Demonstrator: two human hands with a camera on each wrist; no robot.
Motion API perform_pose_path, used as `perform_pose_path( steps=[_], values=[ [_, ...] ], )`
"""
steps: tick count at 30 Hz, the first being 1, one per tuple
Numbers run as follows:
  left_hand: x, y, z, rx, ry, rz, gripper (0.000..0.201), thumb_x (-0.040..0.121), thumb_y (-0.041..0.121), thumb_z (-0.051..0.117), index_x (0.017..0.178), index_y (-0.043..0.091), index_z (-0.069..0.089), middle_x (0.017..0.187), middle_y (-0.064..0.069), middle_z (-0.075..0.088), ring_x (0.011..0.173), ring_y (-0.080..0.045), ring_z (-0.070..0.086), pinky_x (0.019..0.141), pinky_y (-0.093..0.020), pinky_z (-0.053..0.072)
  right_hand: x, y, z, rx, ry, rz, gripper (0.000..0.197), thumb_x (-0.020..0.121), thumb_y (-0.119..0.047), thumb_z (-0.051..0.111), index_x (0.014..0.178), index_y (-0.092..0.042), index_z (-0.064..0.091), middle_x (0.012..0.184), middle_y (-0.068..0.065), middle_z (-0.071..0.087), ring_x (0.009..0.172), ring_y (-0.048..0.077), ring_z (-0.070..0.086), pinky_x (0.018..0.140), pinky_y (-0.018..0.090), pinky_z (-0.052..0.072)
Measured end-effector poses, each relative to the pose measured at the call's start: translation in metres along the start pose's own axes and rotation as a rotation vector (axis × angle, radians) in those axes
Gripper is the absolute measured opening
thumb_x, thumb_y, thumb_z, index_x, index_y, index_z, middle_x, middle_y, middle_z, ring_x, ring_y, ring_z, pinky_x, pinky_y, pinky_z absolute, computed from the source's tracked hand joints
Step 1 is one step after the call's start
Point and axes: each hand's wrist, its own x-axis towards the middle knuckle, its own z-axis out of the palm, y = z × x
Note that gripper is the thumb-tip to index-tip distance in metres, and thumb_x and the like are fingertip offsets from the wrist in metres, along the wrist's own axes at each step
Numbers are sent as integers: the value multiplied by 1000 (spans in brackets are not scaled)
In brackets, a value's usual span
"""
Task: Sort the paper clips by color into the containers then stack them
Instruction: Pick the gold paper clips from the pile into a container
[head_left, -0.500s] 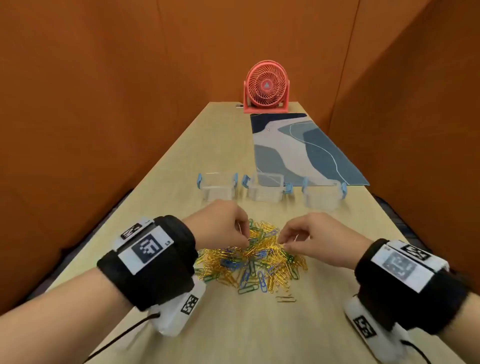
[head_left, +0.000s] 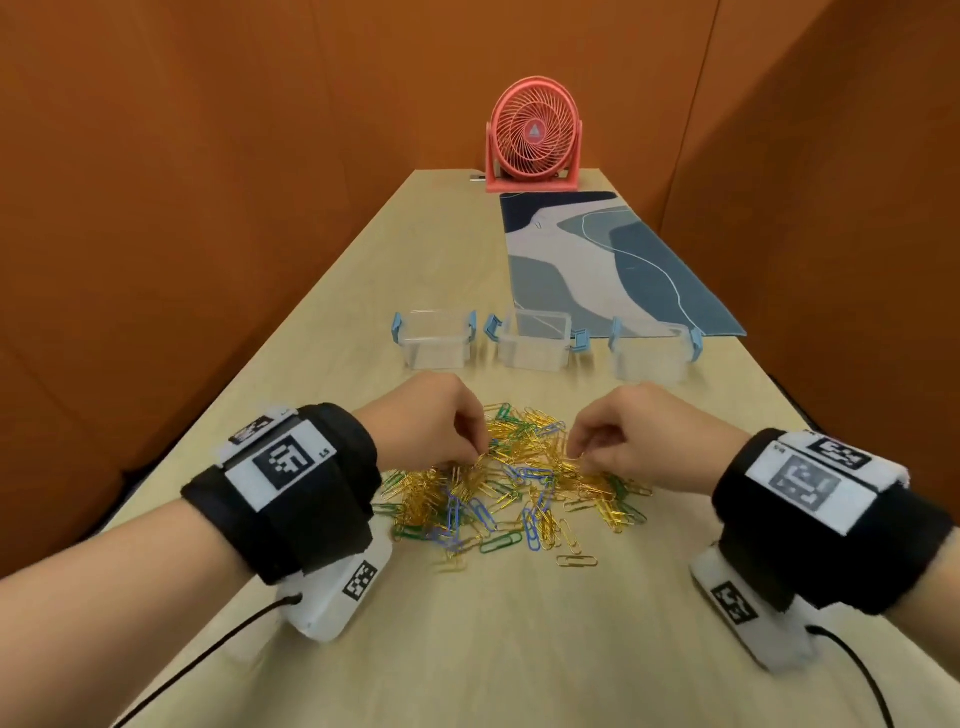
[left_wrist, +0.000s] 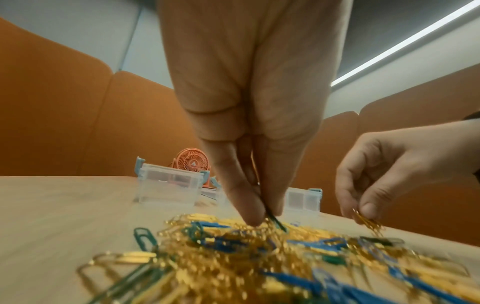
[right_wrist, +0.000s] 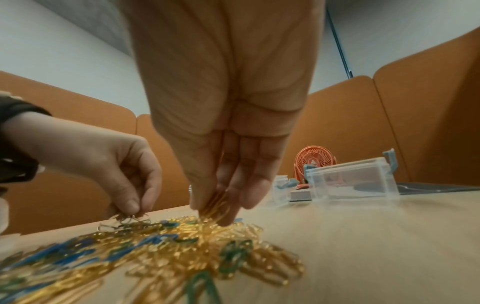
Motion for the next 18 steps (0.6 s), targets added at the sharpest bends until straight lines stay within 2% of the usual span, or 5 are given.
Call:
perform_pose_path(
  steps=[2,7,12,15,18],
  values=[
    [0,-2,-8,-92,-17,-34,10,81,3,67,82,11,72,60,14,62,51,-1,60,56,-10,48,-1,2,-5,41,11,-3,12,83,-11,67,90,-17,74,83,-2,72,73,4,64,76,18,51],
    [5,-1,-16,-119,-95,-43,11,82,3,66,87,12,72,65,4,66,48,3,58,57,-9,49,0,-2,-7,134,8,18,17,85,-11,61,87,-24,72,76,-5,68,66,2,59,69,15,49],
    [6,5,-10,-36,-72,22,14,79,13,72,93,18,72,84,4,71,74,-8,65,74,-18,53,3,-6,-2,97,-21,13,13,85,-16,60,90,-22,71,66,-11,58,60,2,50,61,12,42],
    [6,15,1,42,-96,93,23,75,27,76,97,23,71,83,14,65,78,-4,59,73,-15,46,7,-4,1,9,-135,38,25,75,-27,76,99,-29,69,88,-4,66,77,8,59,72,20,47],
    [9,16,7,183,-129,116,33,75,30,76,107,25,67,92,12,58,86,-7,54,72,-16,43,9,-1,1,-26,-215,75,44,66,-30,83,106,-34,65,100,1,67,92,16,62,80,30,51]
  ],
)
